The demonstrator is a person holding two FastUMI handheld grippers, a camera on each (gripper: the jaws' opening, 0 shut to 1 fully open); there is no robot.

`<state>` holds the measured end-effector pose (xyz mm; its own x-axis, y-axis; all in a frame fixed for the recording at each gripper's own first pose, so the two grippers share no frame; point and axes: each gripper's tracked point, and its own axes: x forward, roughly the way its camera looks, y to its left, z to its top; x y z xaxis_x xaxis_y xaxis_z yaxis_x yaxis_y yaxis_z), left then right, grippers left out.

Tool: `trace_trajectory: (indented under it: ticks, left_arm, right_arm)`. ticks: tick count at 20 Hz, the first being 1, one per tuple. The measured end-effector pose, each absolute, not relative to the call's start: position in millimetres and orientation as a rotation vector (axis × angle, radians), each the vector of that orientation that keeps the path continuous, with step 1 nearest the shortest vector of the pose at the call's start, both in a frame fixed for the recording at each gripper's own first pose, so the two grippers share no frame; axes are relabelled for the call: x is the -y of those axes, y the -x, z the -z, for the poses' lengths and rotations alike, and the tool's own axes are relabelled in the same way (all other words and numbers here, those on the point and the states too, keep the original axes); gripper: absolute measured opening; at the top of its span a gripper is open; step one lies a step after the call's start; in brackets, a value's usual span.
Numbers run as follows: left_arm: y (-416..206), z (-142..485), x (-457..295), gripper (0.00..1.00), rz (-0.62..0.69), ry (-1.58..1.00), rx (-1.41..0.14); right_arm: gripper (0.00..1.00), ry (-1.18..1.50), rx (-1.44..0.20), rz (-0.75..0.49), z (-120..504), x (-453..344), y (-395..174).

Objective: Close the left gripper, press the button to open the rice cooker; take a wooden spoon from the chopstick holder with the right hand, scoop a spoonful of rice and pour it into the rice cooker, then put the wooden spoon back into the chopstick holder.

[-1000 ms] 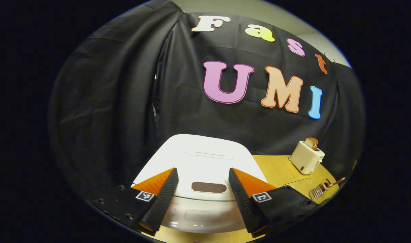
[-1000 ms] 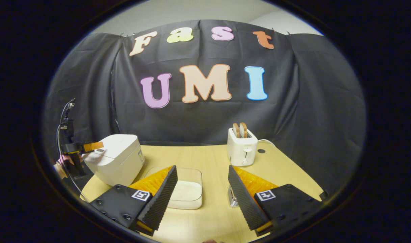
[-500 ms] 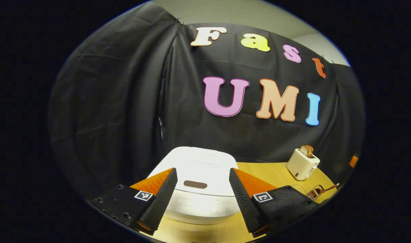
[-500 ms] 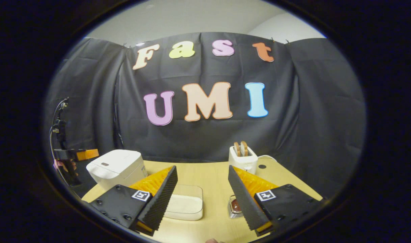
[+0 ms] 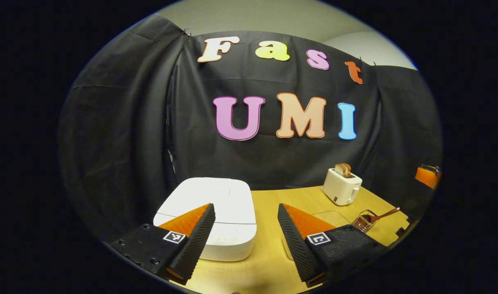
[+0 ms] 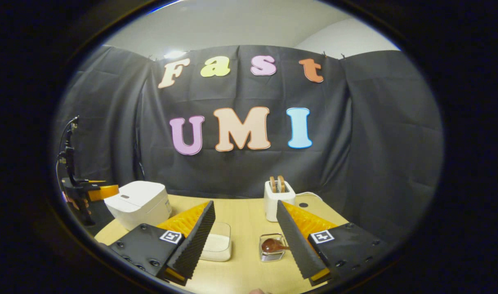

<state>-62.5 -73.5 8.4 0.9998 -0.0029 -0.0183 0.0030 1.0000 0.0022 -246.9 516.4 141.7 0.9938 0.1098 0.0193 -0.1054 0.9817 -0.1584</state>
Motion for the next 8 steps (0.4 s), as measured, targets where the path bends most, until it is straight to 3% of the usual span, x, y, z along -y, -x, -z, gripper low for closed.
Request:
trace_trajectory:
  ticks: [8]
  left_arm:
    - [63.9,-14.4,82.2,0.92,0.021,-0.024,-0.013]
  right_arm:
    - [0.94,0.163,0.027,-0.089,-141.9,-509.5,251.1]
